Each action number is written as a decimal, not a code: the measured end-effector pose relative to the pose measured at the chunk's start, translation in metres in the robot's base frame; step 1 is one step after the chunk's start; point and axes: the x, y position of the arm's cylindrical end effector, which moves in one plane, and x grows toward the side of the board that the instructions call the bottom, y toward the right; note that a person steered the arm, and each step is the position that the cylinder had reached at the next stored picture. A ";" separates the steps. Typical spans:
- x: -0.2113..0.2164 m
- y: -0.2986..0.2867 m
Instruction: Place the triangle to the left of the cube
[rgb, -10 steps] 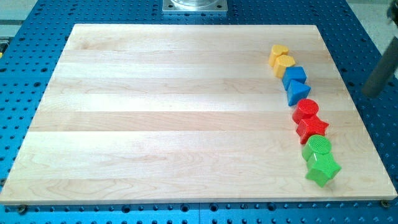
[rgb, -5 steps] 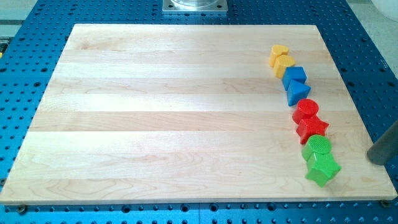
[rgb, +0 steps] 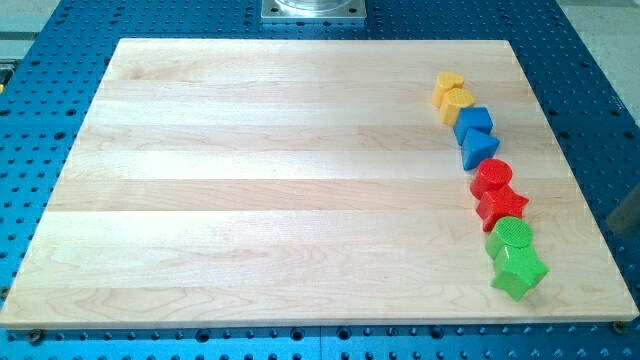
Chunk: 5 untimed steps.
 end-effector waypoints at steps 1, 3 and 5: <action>-0.008 0.006; -0.017 0.008; -0.059 -0.008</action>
